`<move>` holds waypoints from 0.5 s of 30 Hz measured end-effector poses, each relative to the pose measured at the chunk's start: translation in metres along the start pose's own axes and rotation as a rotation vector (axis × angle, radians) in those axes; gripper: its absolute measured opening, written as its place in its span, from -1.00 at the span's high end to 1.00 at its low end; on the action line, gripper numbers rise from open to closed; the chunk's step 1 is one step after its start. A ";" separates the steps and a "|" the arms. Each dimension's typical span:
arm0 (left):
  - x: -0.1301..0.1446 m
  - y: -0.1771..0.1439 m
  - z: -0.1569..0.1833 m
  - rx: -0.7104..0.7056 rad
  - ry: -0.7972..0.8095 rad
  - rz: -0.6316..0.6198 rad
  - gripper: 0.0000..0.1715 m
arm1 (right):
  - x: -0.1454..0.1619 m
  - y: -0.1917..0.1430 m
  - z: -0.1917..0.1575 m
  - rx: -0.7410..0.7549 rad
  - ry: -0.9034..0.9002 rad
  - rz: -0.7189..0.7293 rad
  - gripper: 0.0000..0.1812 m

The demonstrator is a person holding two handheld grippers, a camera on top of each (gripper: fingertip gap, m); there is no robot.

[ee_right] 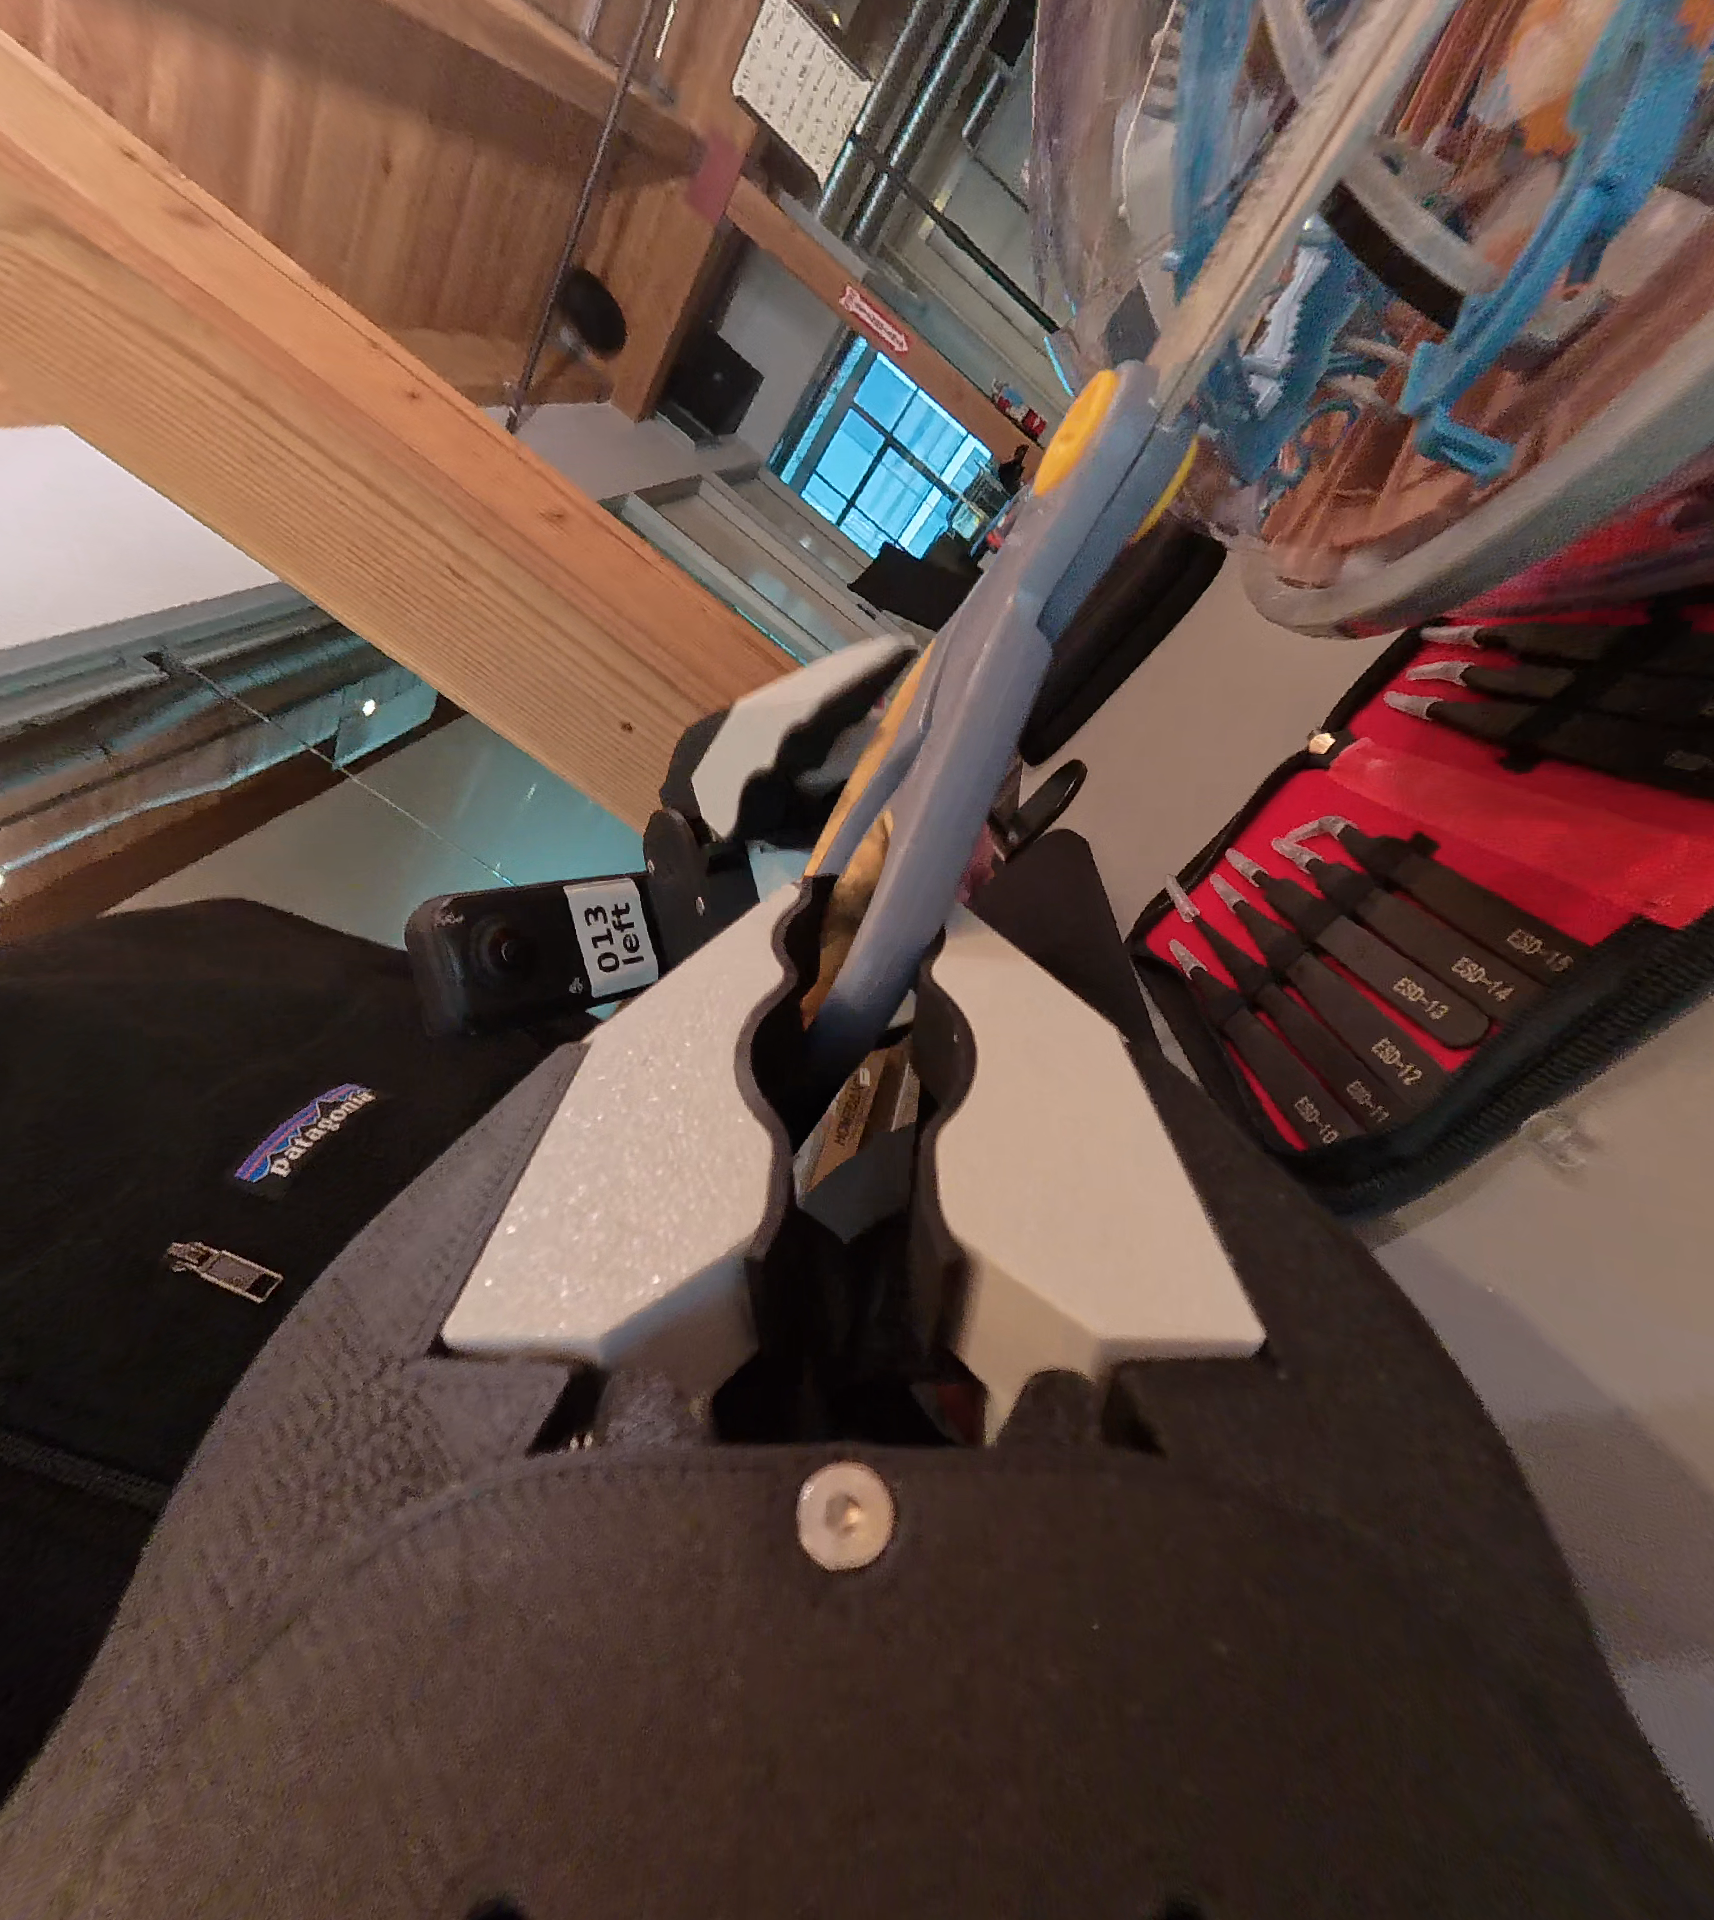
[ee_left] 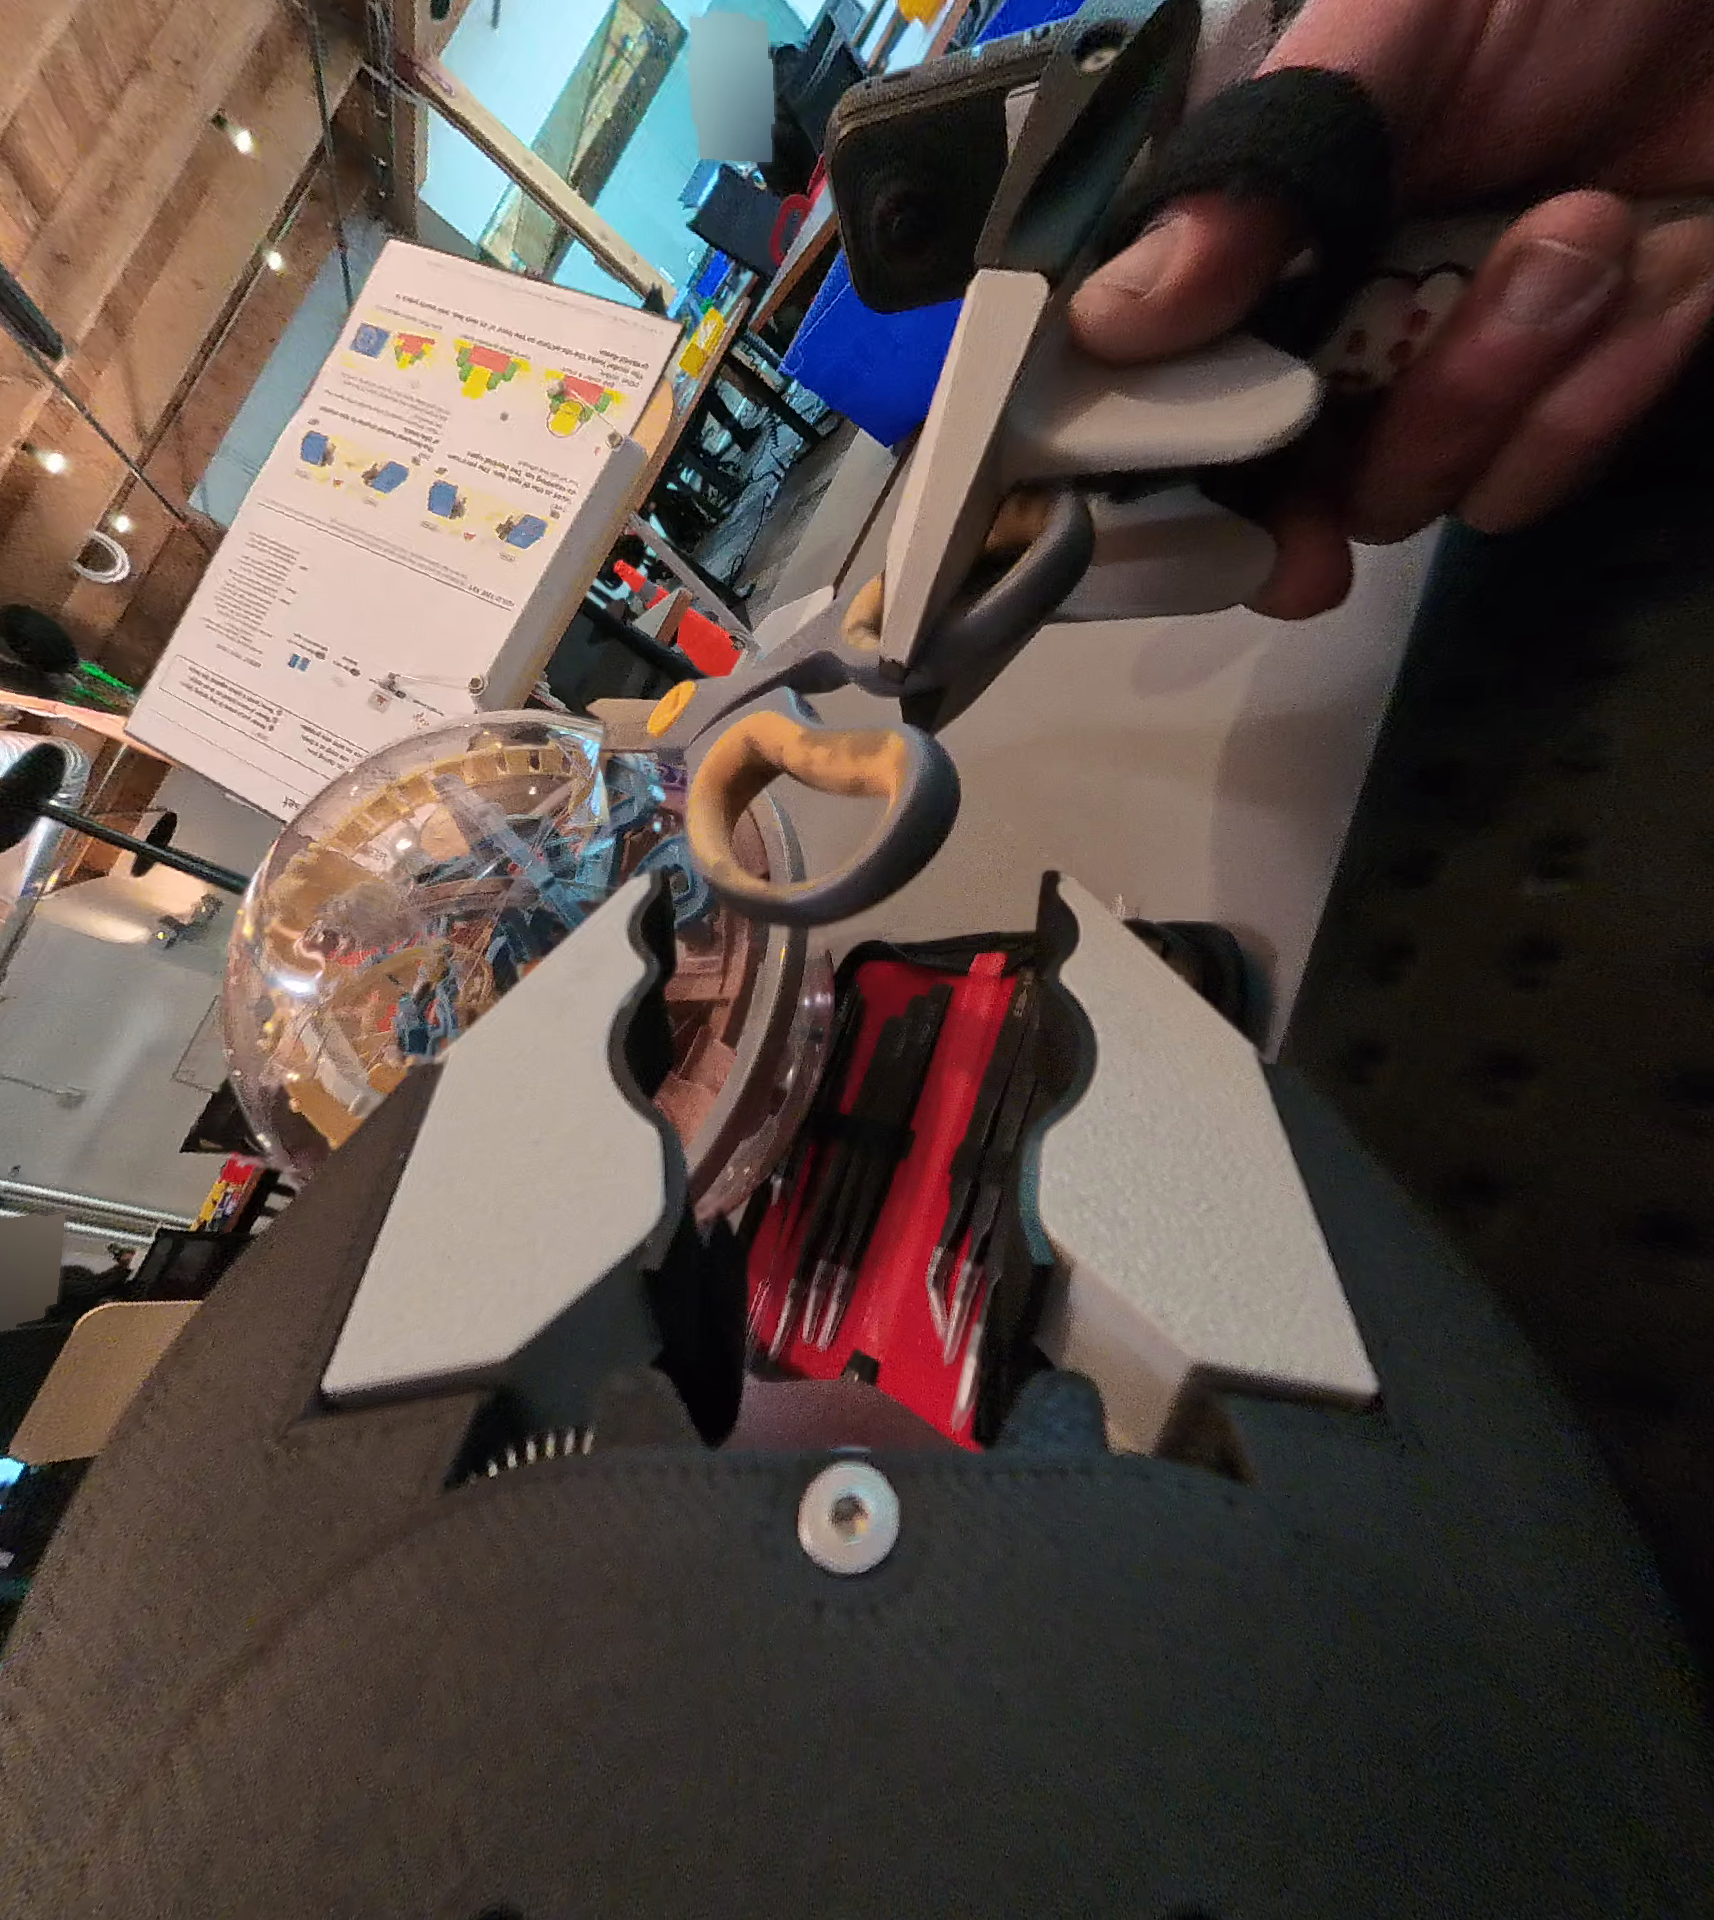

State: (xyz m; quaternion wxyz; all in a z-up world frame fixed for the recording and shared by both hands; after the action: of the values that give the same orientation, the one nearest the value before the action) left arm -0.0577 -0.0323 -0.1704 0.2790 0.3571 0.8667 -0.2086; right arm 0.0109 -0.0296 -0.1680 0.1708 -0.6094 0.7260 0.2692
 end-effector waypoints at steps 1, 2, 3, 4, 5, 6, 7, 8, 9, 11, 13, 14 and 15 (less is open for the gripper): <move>0.001 -0.007 -0.002 0.016 -0.006 0.008 0.21 | -0.002 -0.001 0.002 0.007 -0.002 0.002 0.88; 0.004 -0.012 -0.007 0.033 -0.019 -0.009 0.18 | -0.002 -0.001 0.004 0.014 -0.003 -0.006 0.88; 0.008 -0.017 -0.017 0.019 -0.025 -0.030 0.14 | -0.003 -0.001 0.006 0.022 -0.001 -0.009 0.88; 0.007 -0.021 -0.032 -0.005 -0.051 -0.021 0.13 | -0.003 -0.001 0.008 0.034 -0.001 -0.014 0.89; 0.003 -0.023 -0.046 0.005 -0.124 -0.006 0.13 | -0.002 0.000 0.010 0.052 -0.007 -0.027 0.89; 0.000 -0.022 -0.054 0.059 -0.240 -0.006 0.17 | -0.003 0.000 0.013 0.072 -0.023 -0.037 0.89; 0.001 -0.018 -0.057 0.146 -0.381 -0.025 0.17 | -0.004 0.001 0.015 0.090 -0.038 -0.039 0.88; 0.003 -0.013 -0.053 0.248 -0.517 -0.054 0.01 | -0.005 0.001 0.017 0.100 -0.042 -0.039 0.88; 0.007 -0.008 -0.048 0.321 -0.628 -0.080 0.00 | -0.007 0.001 0.019 0.101 -0.043 -0.032 0.88; 0.020 0.001 -0.030 0.446 -0.812 -0.148 0.04 | -0.010 0.001 0.022 0.115 -0.051 -0.020 0.88; 0.030 0.014 -0.019 0.473 -0.962 -0.153 0.17 | -0.012 0.001 0.025 0.114 -0.048 -0.027 0.88; 0.032 0.020 -0.011 0.513 -1.040 -0.160 0.18 | -0.013 0.002 0.026 0.117 -0.050 -0.031 0.89; 0.031 0.025 -0.008 0.539 -1.105 -0.125 0.26 | -0.014 0.002 0.028 0.121 -0.051 -0.036 0.89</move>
State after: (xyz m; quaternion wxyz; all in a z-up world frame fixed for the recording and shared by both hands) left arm -0.0601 0.0046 -0.1875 0.5738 0.2027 0.5303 -0.5903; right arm 0.0092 -0.0017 -0.1824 0.2307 -0.6040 0.7252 0.2370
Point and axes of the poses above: each gripper's, where its closed fingertips meet, y out along the fingers, x out of its underside, z = x × y across the jaws, the point moved 3 cm from there along -y, back along the fingers, and after that the axes turned 3 degrees about z, right-handed, at the moved point
